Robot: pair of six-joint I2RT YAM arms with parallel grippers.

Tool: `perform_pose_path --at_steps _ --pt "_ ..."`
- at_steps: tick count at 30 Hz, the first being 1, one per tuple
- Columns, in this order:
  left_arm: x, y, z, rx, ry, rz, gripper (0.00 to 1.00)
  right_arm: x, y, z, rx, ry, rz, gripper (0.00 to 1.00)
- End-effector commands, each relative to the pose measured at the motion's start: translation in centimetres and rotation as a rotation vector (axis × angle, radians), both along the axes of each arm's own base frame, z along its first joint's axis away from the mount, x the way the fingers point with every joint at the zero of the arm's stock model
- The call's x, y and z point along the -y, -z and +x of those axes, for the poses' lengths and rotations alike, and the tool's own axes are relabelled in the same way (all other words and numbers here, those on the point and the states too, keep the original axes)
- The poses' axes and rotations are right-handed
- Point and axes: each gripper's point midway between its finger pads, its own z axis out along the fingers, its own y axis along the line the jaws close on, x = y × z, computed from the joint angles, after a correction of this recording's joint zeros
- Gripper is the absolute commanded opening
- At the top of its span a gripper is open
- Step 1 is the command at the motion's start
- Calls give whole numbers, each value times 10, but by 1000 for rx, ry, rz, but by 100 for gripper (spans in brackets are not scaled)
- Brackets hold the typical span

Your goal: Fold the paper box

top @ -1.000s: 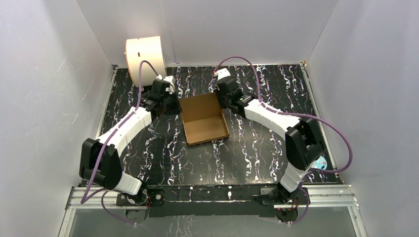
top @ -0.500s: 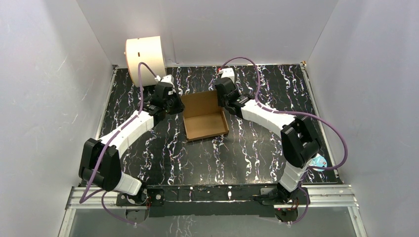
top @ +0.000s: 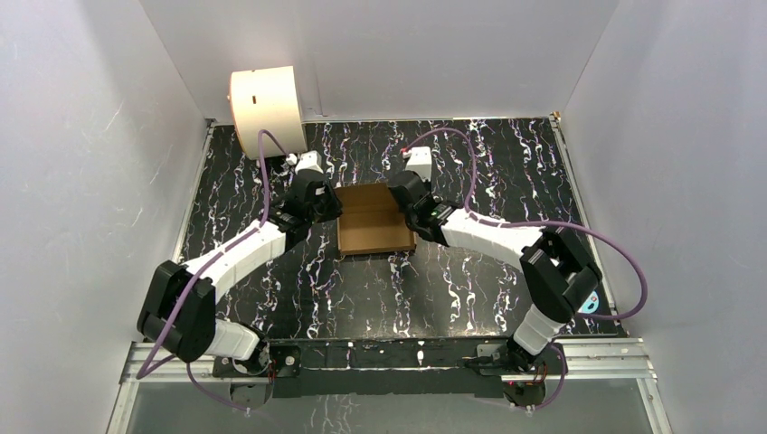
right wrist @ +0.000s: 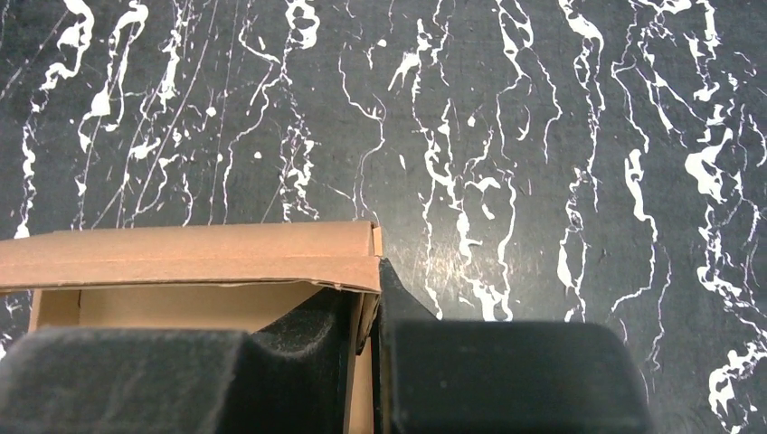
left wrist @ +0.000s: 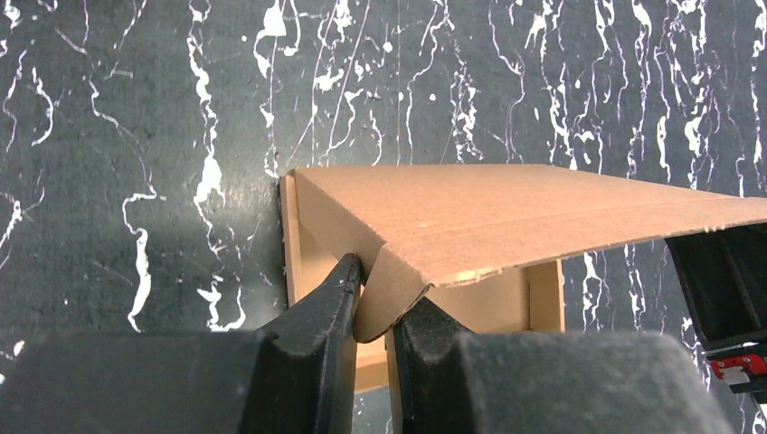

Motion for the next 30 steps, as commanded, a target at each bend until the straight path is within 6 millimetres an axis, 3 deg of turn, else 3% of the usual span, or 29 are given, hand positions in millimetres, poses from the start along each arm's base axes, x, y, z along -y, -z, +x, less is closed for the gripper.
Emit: perform_pose_path --at_steps 1,10,17,24,30 --pt "18 -8 -17 25 34 -77 13 -24 -26 -14 83 -24 113 17" --pt "4 17 -47 0 -1 -74 14 -17 -3 -42 72 -6 132 20" --pt "0 17 -62 5 17 -95 20 -12 4 -54 66 -20 121 22" --pt "-23 -19 -66 74 13 2 39 -3 -17 -60 124 -123 48 34" --pt "-47 -48 -41 49 98 82 50 7 -26 -51 71 -313 -22 35"
